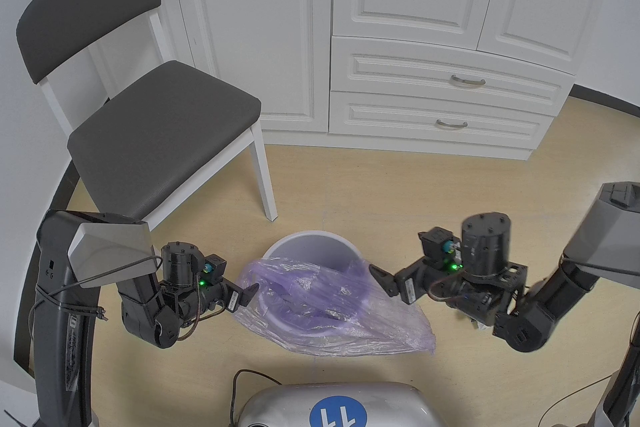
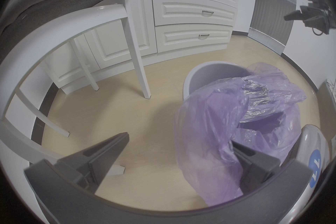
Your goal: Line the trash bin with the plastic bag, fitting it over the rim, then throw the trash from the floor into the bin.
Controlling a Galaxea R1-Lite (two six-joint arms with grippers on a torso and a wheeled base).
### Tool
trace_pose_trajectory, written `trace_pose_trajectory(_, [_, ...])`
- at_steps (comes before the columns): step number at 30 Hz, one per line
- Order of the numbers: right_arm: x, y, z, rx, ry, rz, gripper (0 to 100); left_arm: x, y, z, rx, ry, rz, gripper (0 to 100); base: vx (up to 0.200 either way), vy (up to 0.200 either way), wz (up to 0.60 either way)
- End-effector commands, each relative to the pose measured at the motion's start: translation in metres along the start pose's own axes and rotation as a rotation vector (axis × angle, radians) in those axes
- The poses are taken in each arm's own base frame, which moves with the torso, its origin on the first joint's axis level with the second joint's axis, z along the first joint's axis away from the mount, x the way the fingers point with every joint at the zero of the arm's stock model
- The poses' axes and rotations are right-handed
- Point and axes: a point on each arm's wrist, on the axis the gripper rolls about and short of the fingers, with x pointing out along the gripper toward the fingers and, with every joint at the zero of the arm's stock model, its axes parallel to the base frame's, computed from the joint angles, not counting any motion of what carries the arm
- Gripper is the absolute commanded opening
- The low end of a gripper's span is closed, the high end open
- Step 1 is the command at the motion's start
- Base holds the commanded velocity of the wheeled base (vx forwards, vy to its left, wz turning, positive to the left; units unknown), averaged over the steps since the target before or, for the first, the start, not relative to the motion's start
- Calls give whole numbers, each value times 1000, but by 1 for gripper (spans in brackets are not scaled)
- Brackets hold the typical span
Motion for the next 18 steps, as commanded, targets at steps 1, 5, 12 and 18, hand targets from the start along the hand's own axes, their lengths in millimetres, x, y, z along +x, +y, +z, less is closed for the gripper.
trace_pose_trajectory(1, [64,41,68,-225,149,68,100,-14,16,0,-3,-5,-22,100,0,0,0])
trace_pose_trajectory(5, [82,52,62,-380,215,112,100,-33,20,4,15,-33,-117,100,0,0,0])
trace_pose_trajectory(12, [104,52,43,-584,269,167,100,-62,32,-4,146,-93,-298,100,0,0,0])
trace_pose_trajectory(18, [126,56,20,-588,326,228,100,-62,34,-6,148,-105,-321,100,0,0,0])
